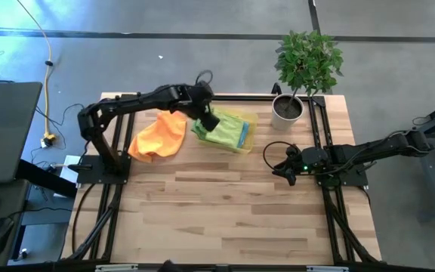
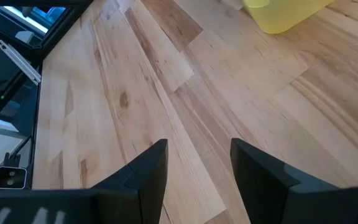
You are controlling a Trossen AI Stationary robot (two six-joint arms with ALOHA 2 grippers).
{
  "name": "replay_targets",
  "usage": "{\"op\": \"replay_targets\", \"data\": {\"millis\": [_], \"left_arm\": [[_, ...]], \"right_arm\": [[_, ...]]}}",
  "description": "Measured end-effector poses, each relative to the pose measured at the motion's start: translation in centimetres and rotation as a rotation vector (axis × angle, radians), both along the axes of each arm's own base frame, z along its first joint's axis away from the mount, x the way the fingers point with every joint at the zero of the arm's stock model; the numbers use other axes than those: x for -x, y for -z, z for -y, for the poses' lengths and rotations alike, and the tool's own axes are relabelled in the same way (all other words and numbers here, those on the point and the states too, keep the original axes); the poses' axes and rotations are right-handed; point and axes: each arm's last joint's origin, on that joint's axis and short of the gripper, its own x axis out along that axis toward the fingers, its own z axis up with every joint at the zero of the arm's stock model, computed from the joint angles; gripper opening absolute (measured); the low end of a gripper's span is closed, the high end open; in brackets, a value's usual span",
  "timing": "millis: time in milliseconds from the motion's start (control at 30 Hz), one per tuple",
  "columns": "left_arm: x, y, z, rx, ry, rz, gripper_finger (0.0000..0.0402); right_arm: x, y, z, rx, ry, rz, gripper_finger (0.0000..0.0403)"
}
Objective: Fold microfiber towels
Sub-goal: Fold the orange microfiber towel
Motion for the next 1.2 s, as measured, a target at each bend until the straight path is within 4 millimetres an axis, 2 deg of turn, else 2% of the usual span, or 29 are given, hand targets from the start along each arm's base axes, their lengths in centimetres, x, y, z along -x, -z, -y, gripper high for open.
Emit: {"op": "replay_targets", "data": {"millis": [100, 333, 400, 500, 567, 733, 867, 1033, 1200], "left_arm": [[0.7, 0.6, 2.0, 0.06, 0.031, -0.162, 0.0179], [4.0, 2.7, 6.4, 0.088, 0.083, -0.701, 0.0154], [5.0, 3.4, 7.2, 0.075, 0.095, -0.788, 0.015], [5.9, 5.7, 7.8, 0.089, 0.129, -0.853, 0.0143], [6.4, 7.3, 7.9, 0.106, 0.139, -0.851, 0.0137], [7.2, 11.2, 7.0, 0.189, 0.055, -0.723, 0.0117], [8.1, 13.4, 6.5, 0.205, -0.047, -0.657, 0.0102], [8.6, 14.8, 6.9, 0.27, -0.071, -0.592, 0.0088], [7.7, 15.0, 8.7, 0.266, -0.036, -0.561, 0.0075]], "right_arm": [[0.0, 0.0, 0.0, 0.0, 0.0, 0.0, 0.0167], [0.0, 0.0, 0.0, 0.0, 0.0, 0.0, 0.0167], [0.0, 0.0, 0.0, 0.0, 0.0, 0.0, 0.0167], [0.0, 0.0, 0.0, 0.0, 0.001, 0.0, 0.0167], [0.0, 0.0, 0.0, 0.0, 0.0, 0.0, 0.0167], [0.0, 0.0, 0.0, 0.0, 0.0, -0.004, 0.0167], [0.0, 0.0, 0.0, 0.0, 0.0, -0.003, 0.0167], [0.0, 0.0, 0.0, 0.0, 0.0, -0.003, 0.0167], [0.0, 0.0, 0.0, 0.0, 0.0, -0.004, 0.0167]]}}
